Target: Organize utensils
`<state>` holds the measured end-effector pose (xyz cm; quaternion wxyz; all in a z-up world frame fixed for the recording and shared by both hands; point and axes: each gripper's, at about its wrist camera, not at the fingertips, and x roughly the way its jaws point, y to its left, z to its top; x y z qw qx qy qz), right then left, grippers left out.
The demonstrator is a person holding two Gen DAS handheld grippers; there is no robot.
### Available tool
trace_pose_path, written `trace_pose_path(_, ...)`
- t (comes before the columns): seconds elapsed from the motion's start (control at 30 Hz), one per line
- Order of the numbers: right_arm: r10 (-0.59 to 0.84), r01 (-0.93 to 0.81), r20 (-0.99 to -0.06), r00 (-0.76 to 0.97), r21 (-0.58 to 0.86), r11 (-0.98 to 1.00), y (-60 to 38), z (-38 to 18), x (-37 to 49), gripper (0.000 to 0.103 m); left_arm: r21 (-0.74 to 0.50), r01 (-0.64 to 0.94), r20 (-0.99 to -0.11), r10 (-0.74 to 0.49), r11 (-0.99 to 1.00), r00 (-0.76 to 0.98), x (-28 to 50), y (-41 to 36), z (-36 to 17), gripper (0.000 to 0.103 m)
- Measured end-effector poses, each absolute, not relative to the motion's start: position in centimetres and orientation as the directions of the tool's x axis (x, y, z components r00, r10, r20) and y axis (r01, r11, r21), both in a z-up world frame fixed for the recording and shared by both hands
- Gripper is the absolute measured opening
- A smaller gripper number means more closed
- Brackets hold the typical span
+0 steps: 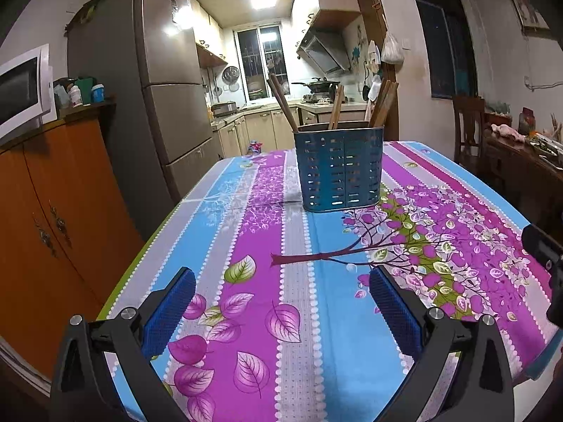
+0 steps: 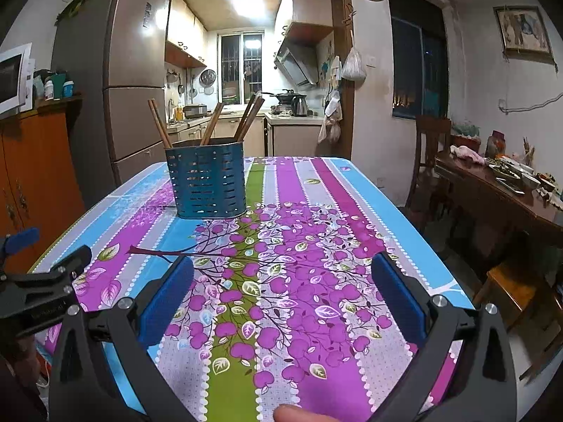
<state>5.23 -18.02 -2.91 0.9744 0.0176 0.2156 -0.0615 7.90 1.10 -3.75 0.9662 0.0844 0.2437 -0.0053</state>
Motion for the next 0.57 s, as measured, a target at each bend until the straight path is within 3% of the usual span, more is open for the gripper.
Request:
trace_pose_path(0.2, -0.116, 0.132, -0.413, 0.903, 0.009, 0.991, -18.3, -2.8, 4.9, 0.098, 0.197, 0.045, -0.440, 0.047, 0.979, 0.897, 7.5, 0.5, -4.1, 0.093)
trace_pose_path(0.57, -0.121, 0.139, -0.413, 0.903, 0.013, 0.990, -18.7, -2.8, 4.9, 0.098, 0.230, 0.032, -0.430, 0.073, 0.973, 0.900, 7.2, -0.2, -4.1, 0.098)
